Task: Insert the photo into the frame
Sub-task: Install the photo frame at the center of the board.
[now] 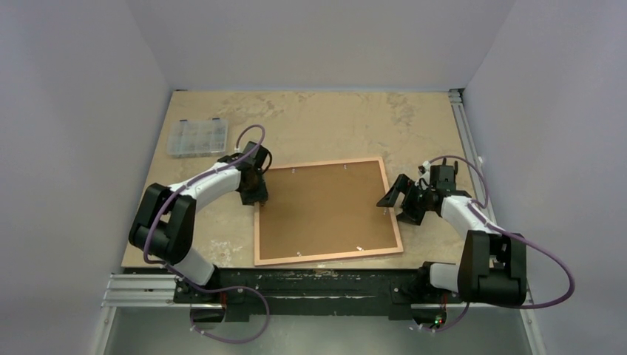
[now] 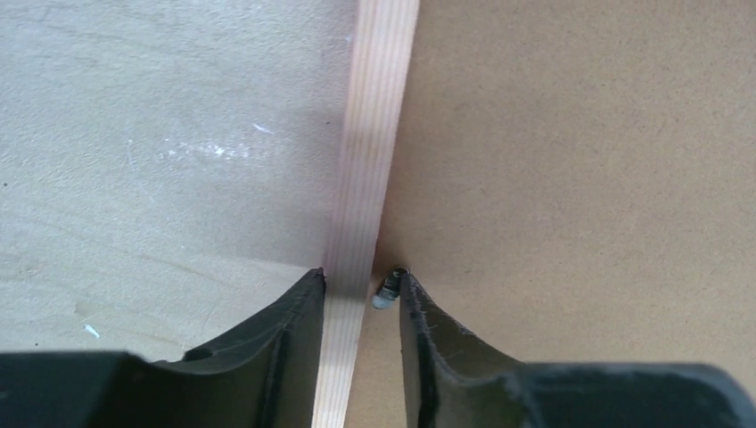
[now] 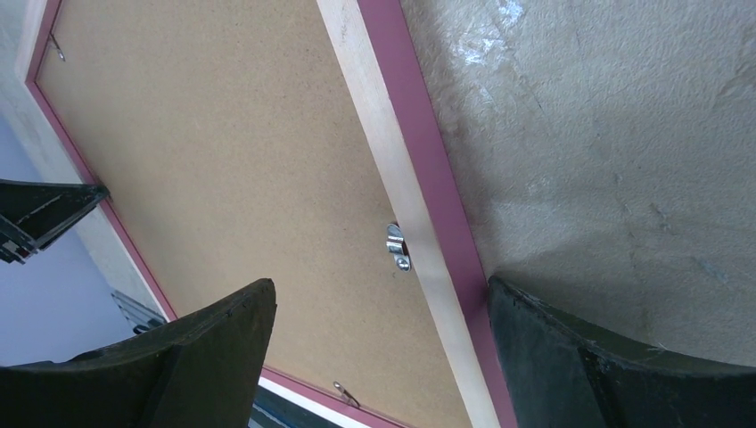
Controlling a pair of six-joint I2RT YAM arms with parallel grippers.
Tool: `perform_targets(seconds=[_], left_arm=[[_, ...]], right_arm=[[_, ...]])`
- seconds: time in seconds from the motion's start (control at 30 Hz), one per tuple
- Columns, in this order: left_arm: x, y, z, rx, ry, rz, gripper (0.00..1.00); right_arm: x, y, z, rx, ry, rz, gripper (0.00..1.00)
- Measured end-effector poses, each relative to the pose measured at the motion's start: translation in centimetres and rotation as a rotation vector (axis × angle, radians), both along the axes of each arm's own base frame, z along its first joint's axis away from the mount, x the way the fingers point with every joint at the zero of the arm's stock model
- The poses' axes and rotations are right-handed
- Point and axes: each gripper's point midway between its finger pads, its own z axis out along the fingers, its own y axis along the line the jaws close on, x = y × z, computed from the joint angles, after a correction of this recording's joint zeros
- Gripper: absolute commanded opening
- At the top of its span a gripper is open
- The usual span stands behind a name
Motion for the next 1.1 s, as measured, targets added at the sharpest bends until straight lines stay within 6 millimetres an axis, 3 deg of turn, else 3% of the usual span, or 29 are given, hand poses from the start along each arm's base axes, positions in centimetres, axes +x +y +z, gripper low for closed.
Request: perform_targets(seconds=[0.13, 0.43, 0.47, 0.53, 0.63, 0.77, 1.1], left_arm=[[-0.2, 0.6, 0.0, 0.01, -0.017, 0.012, 0.0], [-0.1, 0.6, 0.1, 0.009, -0.023, 0.013, 0.0], [-0.2, 0.6, 0.1, 0.008, -0.023, 0.012, 0.09], [-0.2, 0.6, 0.2, 0.005, -0.024, 0.01, 0.4], [-0.4, 0.1, 0.1, -0.03, -0.028, 0.003, 0.64], [-1.8, -1.4, 0.0, -0.119, 0.006, -0.014, 0.73], [-5.4, -1.9, 0.5, -0.265, 0.018, 0.032, 0.74]], right_arm=[[0.1, 0.0, 0.0, 0.002, -0.005, 0.001, 0.88], [0.1, 0.0, 0.0, 0.003, -0.007, 0.0, 0.88], [0.1, 0.0, 0.0, 0.003, -0.008, 0.0, 0.88], [0.1, 0.0, 0.0, 0.002, -0.007, -0.001, 0.88], [0.1, 0.0, 0.0, 0.002, -0.008, -0.001, 0.88], [0.1, 0.0, 0.0, 0.001, -0.008, 0.001, 0.88], [0.0, 0.4, 0.1, -0.002, -0.015, 0.027, 0.89]])
